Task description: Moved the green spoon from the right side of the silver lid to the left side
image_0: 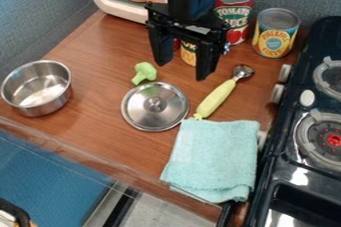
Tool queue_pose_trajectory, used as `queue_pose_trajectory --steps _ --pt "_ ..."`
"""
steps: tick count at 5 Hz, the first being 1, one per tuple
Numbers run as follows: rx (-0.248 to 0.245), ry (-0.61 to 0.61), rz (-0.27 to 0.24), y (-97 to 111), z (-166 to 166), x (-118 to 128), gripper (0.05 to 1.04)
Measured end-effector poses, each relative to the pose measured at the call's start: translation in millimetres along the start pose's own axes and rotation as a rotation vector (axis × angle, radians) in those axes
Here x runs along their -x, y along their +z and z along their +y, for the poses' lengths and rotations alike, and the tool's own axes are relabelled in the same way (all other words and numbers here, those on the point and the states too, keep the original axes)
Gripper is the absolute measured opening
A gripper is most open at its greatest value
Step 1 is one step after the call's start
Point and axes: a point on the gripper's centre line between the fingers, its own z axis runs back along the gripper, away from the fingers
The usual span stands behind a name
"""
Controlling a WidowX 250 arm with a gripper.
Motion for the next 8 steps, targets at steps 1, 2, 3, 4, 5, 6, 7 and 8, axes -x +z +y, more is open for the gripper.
queue_pose_trajectory --steps 1,2,3,4,5,6,7,8 --pt "0.001 -0.009 0.028 -9 1 1 1.000" --pt "-0.044 -0.139 0.016 -23 10 -9 1.000" --pt "-0.100 -0.223 0.020 -36 21 -23 1.000" --pt "-0.115 -0.252 0.010 -45 24 -32 1.000" --pt "-0.131 -0.267 0.016 -64 19 -38 1.000" --pt "-0.132 -0.273 0.016 -73 3 -44 1.000" --pt "-0.134 -0.269 0.013 -79 -13 -55 1.000" --pt "-0.140 -0.261 0.021 -84 -23 -65 1.000"
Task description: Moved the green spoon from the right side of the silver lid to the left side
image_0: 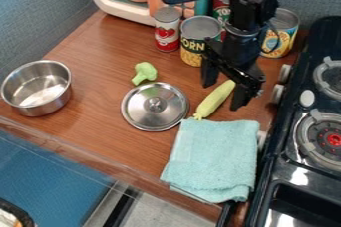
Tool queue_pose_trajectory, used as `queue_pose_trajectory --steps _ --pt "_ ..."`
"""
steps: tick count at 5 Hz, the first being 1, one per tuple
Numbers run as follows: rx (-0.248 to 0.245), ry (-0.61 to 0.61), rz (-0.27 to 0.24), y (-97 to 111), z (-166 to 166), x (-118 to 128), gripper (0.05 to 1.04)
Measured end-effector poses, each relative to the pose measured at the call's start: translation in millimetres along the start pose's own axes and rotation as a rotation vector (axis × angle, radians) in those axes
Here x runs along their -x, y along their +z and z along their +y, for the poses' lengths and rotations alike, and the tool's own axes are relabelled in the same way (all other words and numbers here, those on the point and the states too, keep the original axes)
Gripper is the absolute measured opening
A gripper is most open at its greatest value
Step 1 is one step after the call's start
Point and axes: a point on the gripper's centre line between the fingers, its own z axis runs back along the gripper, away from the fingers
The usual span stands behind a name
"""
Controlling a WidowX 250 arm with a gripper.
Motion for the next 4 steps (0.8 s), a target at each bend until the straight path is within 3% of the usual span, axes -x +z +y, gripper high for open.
queue_pose_trajectory --steps 2,3,4 --pt "-0.015 0.009 0.039 -20 4 -4 1.000" --pt "-0.021 0.023 0.047 -18 15 -2 1.000" --pt "-0.015 0.025 0.070 -24 20 -2 0.948"
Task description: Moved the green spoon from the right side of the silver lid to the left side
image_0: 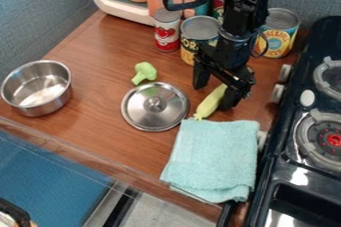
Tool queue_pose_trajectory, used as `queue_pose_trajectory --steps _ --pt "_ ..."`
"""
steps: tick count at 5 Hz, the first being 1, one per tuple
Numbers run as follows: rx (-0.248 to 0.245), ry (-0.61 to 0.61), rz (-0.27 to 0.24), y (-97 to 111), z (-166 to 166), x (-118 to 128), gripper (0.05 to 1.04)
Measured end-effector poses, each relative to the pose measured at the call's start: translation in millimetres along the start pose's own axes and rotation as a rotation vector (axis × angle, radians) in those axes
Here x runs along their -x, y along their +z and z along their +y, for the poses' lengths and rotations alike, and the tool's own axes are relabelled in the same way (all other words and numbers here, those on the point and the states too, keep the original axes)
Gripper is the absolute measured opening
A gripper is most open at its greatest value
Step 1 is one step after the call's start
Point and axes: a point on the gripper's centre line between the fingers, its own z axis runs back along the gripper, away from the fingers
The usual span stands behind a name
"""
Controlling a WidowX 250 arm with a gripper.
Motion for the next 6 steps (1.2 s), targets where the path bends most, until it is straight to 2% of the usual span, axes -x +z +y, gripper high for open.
queue_pose_trajectory --steps 1,2,3,4,5,6 --pt "0.010 0.009 -0.012 -1 1 -1 0.637" --pt "0.009 0.019 -0.011 -3 1 1 0.417" --pt "0.015 0.018 -0.016 -2 -1 5 0.402" --pt "0.096 0.031 0.015 9 5 9 0.402" --pt "0.207 0.068 -0.033 54 12 9 0.402" --pt "0.287 0.087 -0.085 101 17 23 0.402"
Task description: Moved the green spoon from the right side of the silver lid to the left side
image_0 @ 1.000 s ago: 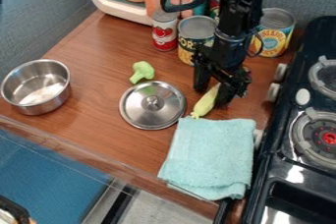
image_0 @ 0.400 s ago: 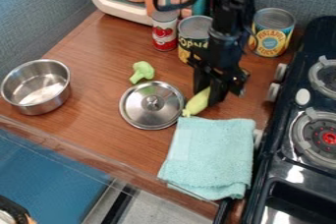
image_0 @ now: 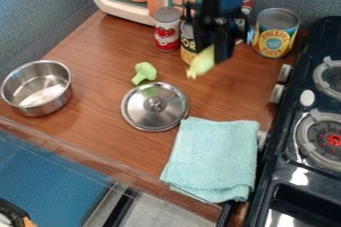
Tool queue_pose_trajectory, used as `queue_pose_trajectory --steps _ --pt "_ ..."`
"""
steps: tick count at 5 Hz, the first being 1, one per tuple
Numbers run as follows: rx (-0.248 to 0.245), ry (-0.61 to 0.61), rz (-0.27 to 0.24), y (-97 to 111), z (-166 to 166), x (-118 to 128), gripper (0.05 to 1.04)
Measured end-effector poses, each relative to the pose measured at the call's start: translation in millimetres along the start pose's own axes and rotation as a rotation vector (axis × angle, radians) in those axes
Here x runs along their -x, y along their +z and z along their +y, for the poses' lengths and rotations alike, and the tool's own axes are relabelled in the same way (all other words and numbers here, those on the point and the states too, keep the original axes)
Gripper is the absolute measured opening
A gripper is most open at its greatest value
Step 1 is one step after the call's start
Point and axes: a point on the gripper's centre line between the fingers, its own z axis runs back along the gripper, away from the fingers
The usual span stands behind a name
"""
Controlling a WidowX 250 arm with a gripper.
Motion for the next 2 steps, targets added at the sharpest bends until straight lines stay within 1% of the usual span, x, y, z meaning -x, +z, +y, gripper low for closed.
queue_pose_trajectory --steps 1,2 --pt "0.034 0.065 -0.039 50 6 31 0.401" --pt "0.020 0.115 0.030 72 5 71 0.393"
